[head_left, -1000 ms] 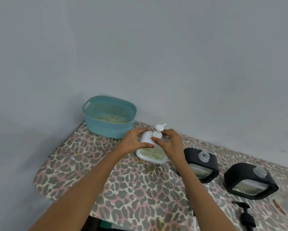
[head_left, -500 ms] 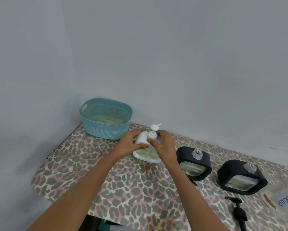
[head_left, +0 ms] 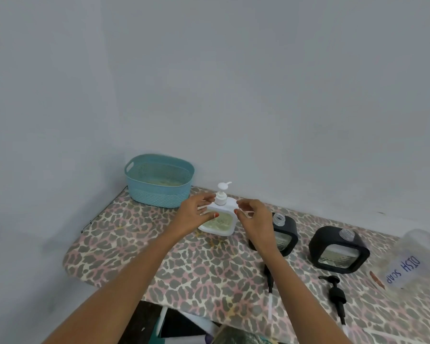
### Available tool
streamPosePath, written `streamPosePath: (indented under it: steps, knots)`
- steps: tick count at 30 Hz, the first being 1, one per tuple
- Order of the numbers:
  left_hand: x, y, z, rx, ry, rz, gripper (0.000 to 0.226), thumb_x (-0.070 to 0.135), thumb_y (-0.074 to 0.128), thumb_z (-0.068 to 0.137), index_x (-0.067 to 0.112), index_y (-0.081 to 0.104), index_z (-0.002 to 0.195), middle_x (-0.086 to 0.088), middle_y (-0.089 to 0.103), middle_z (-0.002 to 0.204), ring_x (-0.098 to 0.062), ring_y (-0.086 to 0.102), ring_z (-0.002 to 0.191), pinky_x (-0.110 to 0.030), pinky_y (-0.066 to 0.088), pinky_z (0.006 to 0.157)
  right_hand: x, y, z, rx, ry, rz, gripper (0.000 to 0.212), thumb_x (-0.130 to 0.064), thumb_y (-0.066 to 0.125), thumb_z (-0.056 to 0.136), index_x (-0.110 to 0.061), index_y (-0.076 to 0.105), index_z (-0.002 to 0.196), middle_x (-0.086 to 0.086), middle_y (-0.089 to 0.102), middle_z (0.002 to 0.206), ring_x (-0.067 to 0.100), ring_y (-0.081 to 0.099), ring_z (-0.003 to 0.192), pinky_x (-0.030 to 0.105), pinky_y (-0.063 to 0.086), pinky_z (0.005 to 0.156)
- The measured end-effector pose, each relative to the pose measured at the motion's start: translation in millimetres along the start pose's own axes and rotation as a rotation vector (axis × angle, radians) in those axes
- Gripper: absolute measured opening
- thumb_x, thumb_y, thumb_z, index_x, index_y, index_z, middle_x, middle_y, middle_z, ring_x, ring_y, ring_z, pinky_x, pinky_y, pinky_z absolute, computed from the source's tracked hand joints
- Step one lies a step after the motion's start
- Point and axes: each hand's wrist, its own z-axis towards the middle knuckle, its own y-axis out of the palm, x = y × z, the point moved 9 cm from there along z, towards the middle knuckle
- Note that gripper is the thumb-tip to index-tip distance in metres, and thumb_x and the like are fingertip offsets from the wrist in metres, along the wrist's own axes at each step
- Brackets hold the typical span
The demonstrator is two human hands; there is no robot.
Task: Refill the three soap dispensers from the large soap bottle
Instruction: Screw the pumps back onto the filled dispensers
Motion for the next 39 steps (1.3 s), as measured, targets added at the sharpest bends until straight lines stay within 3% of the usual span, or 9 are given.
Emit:
streamPosePath:
  steps: [6,15,19,26,33,36,39]
  knots:
    - [20,42,-12,-0.074,0.051,-0.006,0.045,0.006,0.070,0.078,0.010,0.055,0.120,-0.003,0.059,0.114,-0.009,0.054,0.105,0.000,0.043,0.080,20,-34,-26,0.034,0.041,-0.002,0.019,-0.013,0.063,0.084,-0.008,0.065,0.102,0.000,0.065,0.092,0.010,0.060,0.085,0.020,0.047,0.079]
    - [24,106,-1,-0.173,0.033,0.056,0.050,0.018,0.068,0.081,0.013,0.050,0.127,-0.003,0.052,0.131,-0.014,0.048,0.122,-0.025,0.041,0.099,90,-63,-56,0.033,0.234,-0.037,0.015,-0.013,0.065,0.084,-0.006,0.067,0.097,0.002,0.065,0.084,0.010,0.059,0.077,0.019,0.049,0.071]
    - [20,124,8,-0.193,0.034,0.155,0.059,0.024,0.069,0.081,0.018,0.043,0.133,-0.002,0.044,0.138,-0.017,0.042,0.127,-0.034,0.038,0.106,121,-56,-67,-0.020,0.334,-0.061,0.018,-0.017,0.067,0.082,-0.006,0.065,0.096,0.000,0.061,0.077,0.004,0.055,0.067,0.007,0.043,0.055]
    - [15,139,17,-0.248,0.029,0.160,0.061,0.025,0.069,0.080,0.021,0.041,0.135,-0.002,0.041,0.141,-0.017,0.038,0.131,-0.040,0.037,0.108,149,-42,-72,-0.076,0.457,-0.070,0.037,-0.029,0.073,0.077,-0.004,0.062,0.102,0.001,0.060,0.085,0.012,0.055,0.078,0.008,0.037,0.056]
    - [11,139,23,-0.245,0.040,0.167,0.057,0.023,0.069,0.080,0.018,0.046,0.132,-0.005,0.047,0.136,-0.018,0.043,0.126,-0.039,0.040,0.105,155,-28,-74,-0.199,0.545,0.002,0.024,-0.034,0.072,0.076,-0.010,0.069,0.075,-0.002,0.064,0.065,0.007,0.056,0.056,0.013,0.043,0.052]
    - [12,138,24,-0.246,0.029,0.158,0.056,0.022,0.070,0.079,0.017,0.047,0.131,-0.004,0.047,0.136,-0.017,0.043,0.127,-0.028,0.039,0.102,156,-28,-74,-0.240,0.583,0.003,0.023,-0.032,0.073,0.076,-0.010,0.070,0.072,0.007,0.068,0.072,0.015,0.059,0.060,0.030,0.051,0.066]
    - [13,138,25,-0.268,0.004,0.150,0.058,0.019,0.072,0.078,0.016,0.047,0.130,-0.004,0.048,0.137,-0.017,0.043,0.128,-0.026,0.037,0.100,150,-35,-72,-0.240,0.545,-0.011,0.026,-0.031,0.072,0.077,-0.005,0.073,0.079,0.007,0.068,0.070,0.010,0.055,0.055,0.019,0.046,0.056]
